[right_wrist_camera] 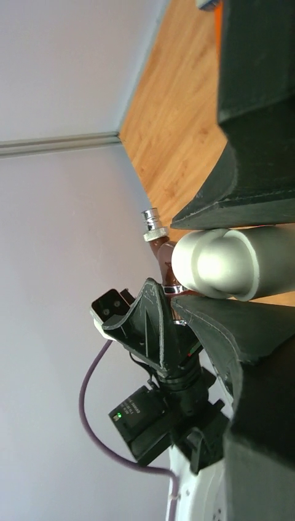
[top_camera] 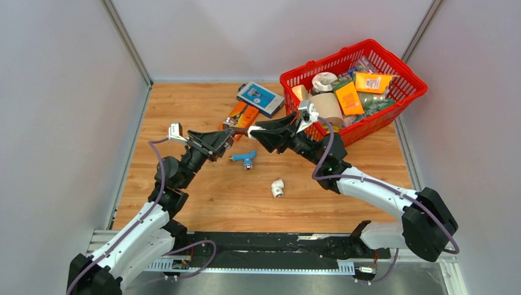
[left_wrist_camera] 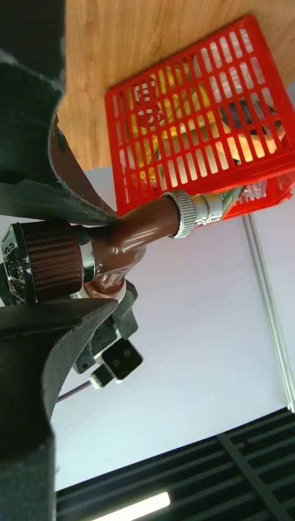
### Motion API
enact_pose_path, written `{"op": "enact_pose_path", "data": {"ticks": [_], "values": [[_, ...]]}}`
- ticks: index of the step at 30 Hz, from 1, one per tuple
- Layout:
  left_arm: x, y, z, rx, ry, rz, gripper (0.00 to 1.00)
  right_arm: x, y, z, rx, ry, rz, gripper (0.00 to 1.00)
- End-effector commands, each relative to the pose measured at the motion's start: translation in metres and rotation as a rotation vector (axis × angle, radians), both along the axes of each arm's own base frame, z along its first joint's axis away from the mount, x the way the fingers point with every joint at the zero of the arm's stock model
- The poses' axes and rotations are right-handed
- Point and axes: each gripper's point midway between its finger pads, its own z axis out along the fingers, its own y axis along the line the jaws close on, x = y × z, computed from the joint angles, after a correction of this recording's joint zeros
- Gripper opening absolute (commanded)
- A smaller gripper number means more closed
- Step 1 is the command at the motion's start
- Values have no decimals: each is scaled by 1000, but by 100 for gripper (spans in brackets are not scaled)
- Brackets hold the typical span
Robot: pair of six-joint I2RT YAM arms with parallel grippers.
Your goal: Install the water faucets
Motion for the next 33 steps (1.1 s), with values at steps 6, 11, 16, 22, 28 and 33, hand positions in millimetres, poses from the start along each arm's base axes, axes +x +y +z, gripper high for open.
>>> {"op": "enact_pose_path", "data": {"ticks": [6,11,16,22,28,33], "values": [[-59,10,80,84,-686,39,0,14,9,-21,173,627,65,0],[-78,21,77,243,-901,160,0,12,20,-35,181,739,127,0],[-64,43,61,268,-786,284,0,15,16,-31,94,572,61,35],[-53,53,58,305,-611,303,0,11,9,-23,-40,303,6,68],[-43,57,55,345,-452,297,0,3,8,-33,-239,-1,-57,70],[-38,54,50,433,-419,284,0,-20,22,-44,-288,-82,-15,70]]}}
